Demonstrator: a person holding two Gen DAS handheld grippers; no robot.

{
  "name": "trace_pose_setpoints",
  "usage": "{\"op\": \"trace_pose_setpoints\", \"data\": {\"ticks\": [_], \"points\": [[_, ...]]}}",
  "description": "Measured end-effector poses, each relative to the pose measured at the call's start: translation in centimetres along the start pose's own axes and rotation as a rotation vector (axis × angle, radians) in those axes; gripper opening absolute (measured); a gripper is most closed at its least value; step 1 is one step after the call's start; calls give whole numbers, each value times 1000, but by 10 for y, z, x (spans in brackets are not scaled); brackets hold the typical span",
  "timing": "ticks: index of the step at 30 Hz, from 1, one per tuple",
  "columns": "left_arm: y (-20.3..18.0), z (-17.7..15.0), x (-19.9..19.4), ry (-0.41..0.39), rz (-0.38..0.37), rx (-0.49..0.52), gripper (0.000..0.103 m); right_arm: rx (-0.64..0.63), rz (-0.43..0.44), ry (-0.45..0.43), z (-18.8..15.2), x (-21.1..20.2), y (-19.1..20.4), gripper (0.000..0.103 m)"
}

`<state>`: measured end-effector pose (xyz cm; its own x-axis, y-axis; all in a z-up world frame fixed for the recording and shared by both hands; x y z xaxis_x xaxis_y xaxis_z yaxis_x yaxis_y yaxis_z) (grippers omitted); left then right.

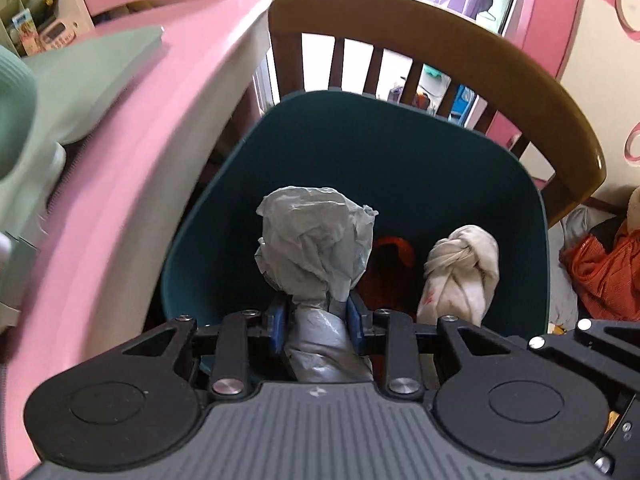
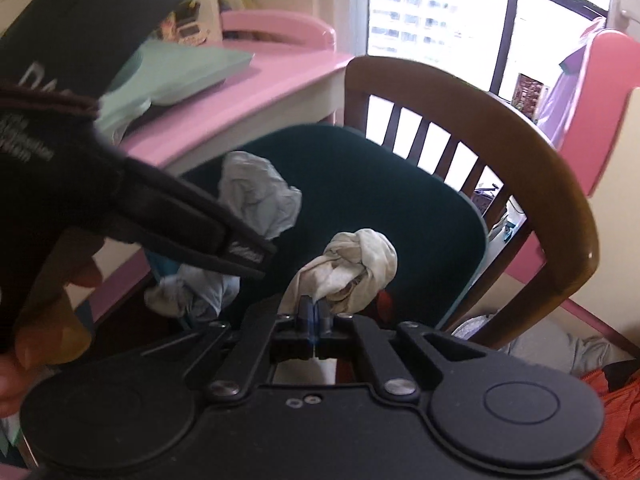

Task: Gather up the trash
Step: 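Open both tools inside the wastebasket to drop bag and wrapper, then move both open tools down under the chair toward the floor trash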

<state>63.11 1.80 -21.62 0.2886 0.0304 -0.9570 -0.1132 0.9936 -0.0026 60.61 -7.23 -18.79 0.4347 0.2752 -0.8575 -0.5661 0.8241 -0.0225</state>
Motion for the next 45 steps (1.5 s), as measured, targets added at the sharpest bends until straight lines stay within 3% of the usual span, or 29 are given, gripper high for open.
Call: {"op": "trace_pose_setpoints", "data": {"ticks": [9,13,17,19,26,34,45], "points": [[-4,-6,22,55,16,25,32,12,16,33,-11,4,2,16],[-9,-8,23,46,17,52,45,19,13,33,-16,2,2,17],[-16,-10,17,26,1,72,66,31,14,16,-16,-4,1,30],[-16,-12,13,16,-14,64,69,41,13,7,-16,-8,1,38],[-13,-17,-3,-5,-38,57,69,84,20,-32,-14,-27,-2,48],[-3,-31,-50,-84,-77,86,69,108,25,-82,-20,-57,9,59],[28,-79,-97,-119,-141,73,69,153,26,-134,-40,-90,45,70]]}}
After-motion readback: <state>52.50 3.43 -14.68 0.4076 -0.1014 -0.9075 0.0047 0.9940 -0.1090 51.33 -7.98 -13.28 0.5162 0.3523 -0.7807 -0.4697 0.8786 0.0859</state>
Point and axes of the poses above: each gripper's, at about its wrist camera, not at the fingertips, and x roughly the way its jaws point, y to its left, z to its top, the point moved 10 cm from there along x, roughly the way its jaws point, and after that the axes turned 9 degrees about y, right-handed, at the moved point
